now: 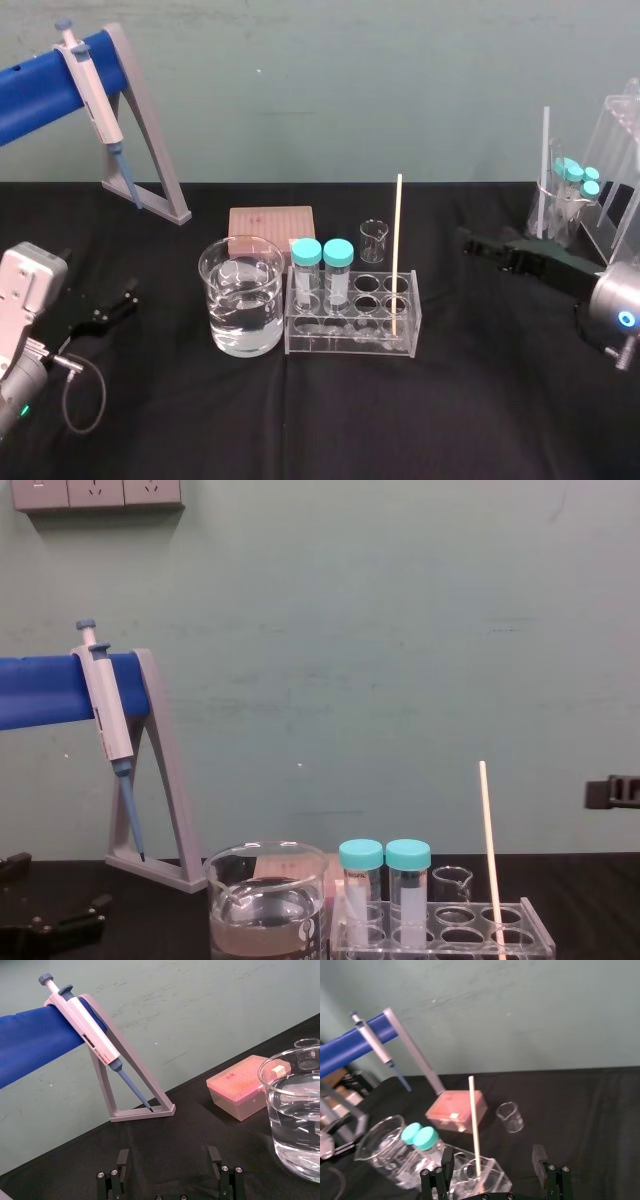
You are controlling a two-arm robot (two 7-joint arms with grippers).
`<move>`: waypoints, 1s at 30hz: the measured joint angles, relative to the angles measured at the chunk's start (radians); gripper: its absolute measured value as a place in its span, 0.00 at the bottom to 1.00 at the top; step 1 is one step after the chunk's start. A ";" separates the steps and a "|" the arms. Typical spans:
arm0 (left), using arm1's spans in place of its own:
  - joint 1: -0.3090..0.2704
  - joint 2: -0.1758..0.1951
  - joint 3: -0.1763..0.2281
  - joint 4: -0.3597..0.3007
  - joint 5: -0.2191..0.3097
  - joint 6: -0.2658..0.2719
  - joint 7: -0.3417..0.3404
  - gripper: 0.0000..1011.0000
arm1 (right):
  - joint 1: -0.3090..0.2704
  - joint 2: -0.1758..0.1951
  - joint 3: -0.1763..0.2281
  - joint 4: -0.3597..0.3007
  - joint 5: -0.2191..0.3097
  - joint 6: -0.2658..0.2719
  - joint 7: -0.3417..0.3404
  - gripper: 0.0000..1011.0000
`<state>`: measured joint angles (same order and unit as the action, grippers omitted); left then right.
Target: Hold the thermometer with one hand and immerse one end into the beaker, then reinsert it into the test tube rack.
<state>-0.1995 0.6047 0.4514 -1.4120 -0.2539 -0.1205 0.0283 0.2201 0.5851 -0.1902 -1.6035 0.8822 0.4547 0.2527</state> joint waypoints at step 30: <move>0.000 0.000 0.000 0.000 0.000 0.000 0.000 0.99 | 0.392 -0.158 -0.264 0.442 -0.024 0.005 0.111 0.99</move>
<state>-0.1995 0.6047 0.4514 -1.4120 -0.2539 -0.1205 0.0283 0.6125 0.4270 -0.4544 -1.1613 0.8584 0.4595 0.3633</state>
